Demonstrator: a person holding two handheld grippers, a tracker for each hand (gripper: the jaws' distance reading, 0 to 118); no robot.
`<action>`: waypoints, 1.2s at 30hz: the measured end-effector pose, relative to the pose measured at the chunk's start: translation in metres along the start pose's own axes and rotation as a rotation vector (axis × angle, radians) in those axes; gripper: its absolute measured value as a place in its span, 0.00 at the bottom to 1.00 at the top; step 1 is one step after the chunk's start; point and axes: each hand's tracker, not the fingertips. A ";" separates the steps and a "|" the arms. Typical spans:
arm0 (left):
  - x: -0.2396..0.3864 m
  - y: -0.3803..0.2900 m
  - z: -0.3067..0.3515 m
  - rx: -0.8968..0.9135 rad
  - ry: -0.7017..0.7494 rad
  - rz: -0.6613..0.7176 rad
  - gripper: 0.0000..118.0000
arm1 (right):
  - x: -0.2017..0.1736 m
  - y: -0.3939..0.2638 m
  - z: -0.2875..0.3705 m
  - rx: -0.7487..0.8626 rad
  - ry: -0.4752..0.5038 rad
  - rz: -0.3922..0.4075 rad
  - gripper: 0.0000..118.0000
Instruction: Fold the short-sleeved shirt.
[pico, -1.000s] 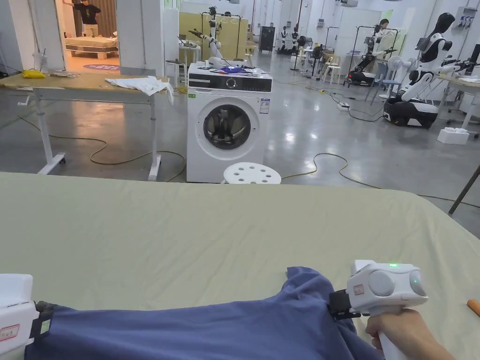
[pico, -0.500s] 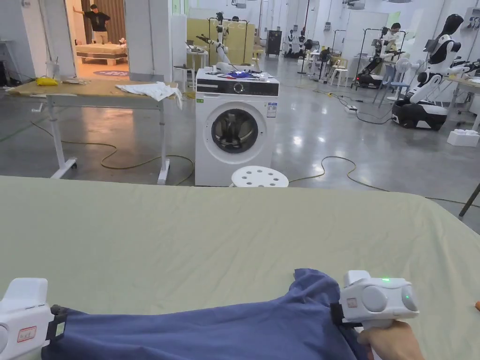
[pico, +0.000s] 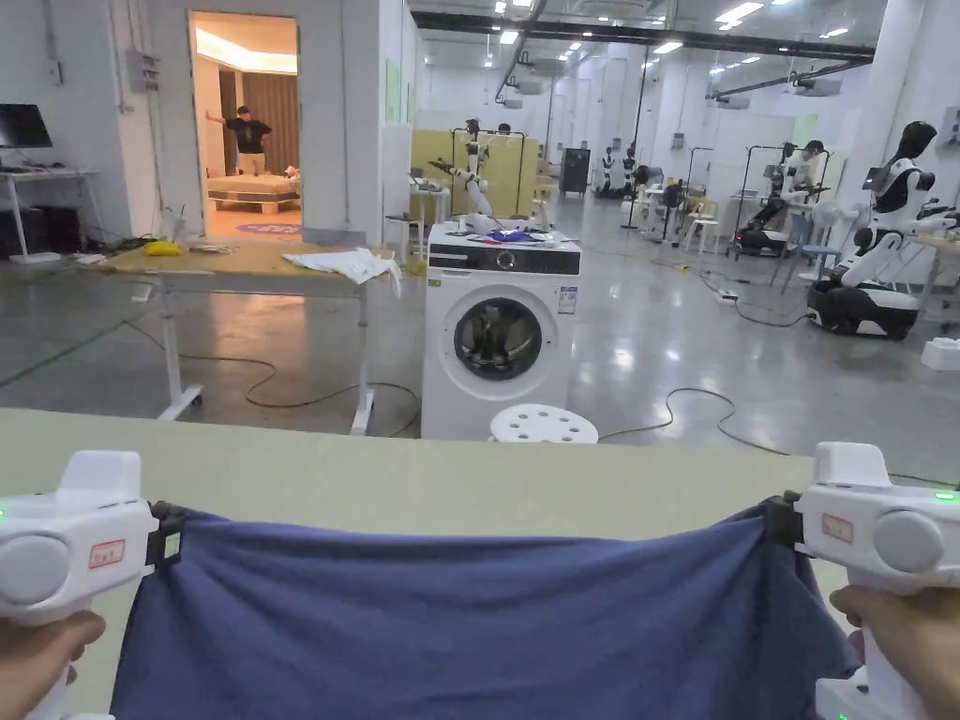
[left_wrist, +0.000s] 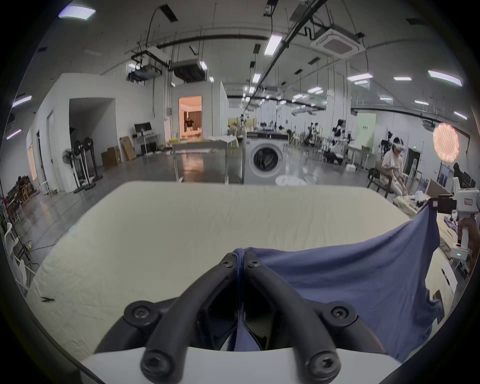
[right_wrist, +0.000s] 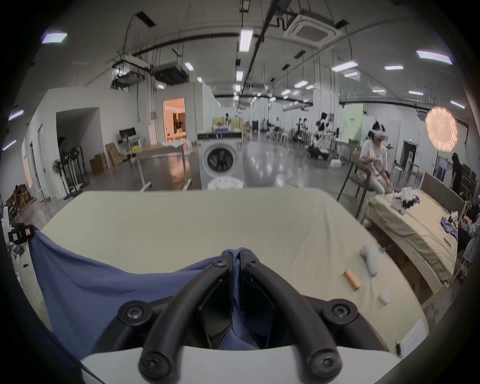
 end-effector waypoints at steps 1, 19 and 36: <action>0.000 0.010 0.008 0.020 -0.003 0.002 0.00 | 0.000 0.010 0.009 0.017 -0.006 -0.001 0.02; 0.001 0.180 0.083 0.256 0.016 -0.040 0.00 | -0.013 0.187 0.124 0.319 -0.083 0.049 0.02; 0.009 0.241 0.074 0.326 0.084 -0.083 0.00 | -0.011 0.263 0.091 0.386 -0.124 0.074 0.02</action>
